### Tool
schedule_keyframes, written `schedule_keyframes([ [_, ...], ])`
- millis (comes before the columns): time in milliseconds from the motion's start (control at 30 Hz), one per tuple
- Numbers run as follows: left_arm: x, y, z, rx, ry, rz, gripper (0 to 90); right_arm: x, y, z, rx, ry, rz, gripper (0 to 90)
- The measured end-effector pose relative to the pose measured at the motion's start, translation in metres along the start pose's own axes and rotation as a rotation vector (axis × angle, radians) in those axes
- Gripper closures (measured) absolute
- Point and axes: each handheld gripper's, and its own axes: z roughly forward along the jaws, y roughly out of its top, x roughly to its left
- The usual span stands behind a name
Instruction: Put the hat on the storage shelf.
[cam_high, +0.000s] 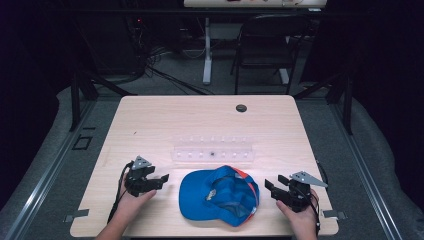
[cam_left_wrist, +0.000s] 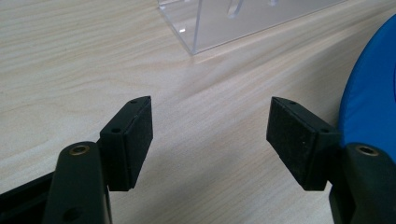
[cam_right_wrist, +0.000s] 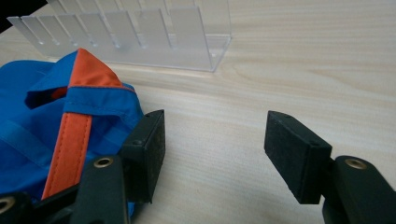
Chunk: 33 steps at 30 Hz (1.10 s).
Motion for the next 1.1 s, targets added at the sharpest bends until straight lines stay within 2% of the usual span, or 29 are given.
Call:
schedule_keyframes([
  [200,0.002,0.0,-0.001,0.003,-0.001,-0.036,31.7,-0.006,-0.003,0.003,0.087,0.001,0.084,42.2],
  [300,0.004,0.0,-0.002,0.024,-0.012,-0.043,30.9,-0.006,-0.003,0.003,0.098,0.008,0.089,45.0],
  [467,0.007,0.0,-0.01,-0.024,0.006,-0.051,30.8,-0.001,0.003,-0.003,0.078,0.011,0.072,47.6],
  [600,0.01,0.001,-0.016,-0.037,-0.002,-0.066,31.2,-0.001,0.008,-0.007,0.063,0.026,0.09,48.3],
  [700,0.01,0.0,-0.019,-0.057,0.011,-0.069,31.2,-0.003,0.011,-0.008,0.099,0.042,0.1,48.7],
  [867,0.012,-0.001,-0.017,-0.048,0.018,-0.065,31.2,-0.004,0.016,-0.011,0.182,0.064,0.113,53.1],
  [1000,0.011,-0.001,-0.016,-0.045,0.027,-0.062,31.2,-0.004,0.019,-0.017,0.173,0.07,0.135,55.5],
  [1100,0.009,-0.001,-0.015,-0.038,0.027,-0.055,31.2,-0.005,0.021,-0.019,0.208,0.123,0.183,55.7],
])
